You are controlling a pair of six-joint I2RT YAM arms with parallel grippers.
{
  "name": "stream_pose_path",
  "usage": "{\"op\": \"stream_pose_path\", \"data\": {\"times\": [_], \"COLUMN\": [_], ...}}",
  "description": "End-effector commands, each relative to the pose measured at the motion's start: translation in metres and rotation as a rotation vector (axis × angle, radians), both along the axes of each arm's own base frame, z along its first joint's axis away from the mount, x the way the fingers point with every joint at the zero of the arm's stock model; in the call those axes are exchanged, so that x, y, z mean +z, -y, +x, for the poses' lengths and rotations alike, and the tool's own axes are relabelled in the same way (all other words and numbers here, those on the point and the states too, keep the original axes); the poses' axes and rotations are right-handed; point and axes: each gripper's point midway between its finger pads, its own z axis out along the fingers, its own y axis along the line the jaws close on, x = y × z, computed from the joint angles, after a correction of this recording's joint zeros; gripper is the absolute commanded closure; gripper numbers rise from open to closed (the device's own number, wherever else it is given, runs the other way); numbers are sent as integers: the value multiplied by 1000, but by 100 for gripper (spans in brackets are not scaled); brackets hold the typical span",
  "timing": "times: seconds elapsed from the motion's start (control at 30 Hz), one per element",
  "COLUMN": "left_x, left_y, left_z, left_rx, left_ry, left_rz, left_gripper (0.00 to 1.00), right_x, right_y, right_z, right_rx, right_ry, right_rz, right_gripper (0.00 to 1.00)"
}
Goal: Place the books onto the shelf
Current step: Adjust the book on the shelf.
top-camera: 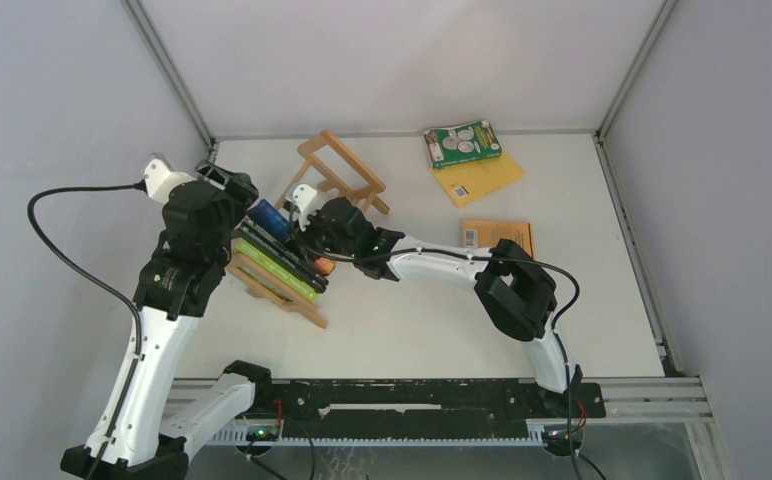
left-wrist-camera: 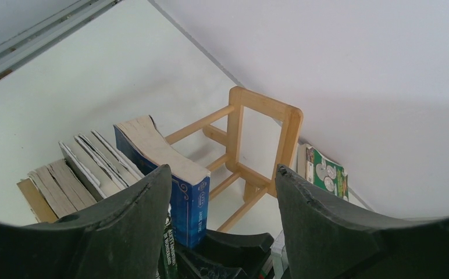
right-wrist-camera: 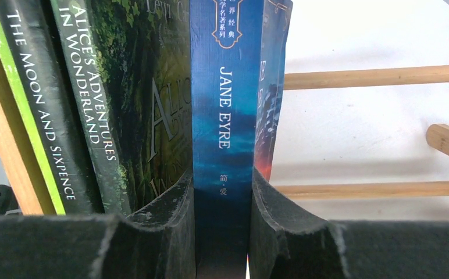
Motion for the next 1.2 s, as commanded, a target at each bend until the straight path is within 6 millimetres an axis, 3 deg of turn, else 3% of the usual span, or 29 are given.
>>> {"op": "stream_pose_path", "data": {"times": [0.0,0.17,0.23,1.03,1.17], "left_x": [2,3,6,36,40], "left_y": [0,2,3,5,4], "left_z": [4,7,8,20,24], "left_rx": [-10,-18,-23,-9,-2], "left_ry": [23,27,35,90,90], "left_rz": [21,19,16,-8,1], "left_gripper": [30,30,30,30,30], "right_x": [60,62,66,117,133], "right_y": [-22,-16,-13,29,51], "right_z": [-8,-13,-13,-18,1], "right_rx": [35,33,31,26,-62], "right_ry": [113,110,115,146,137], "right_rz": [146,131,128,151,209], "right_gripper": [68,50,48,47,50]}}
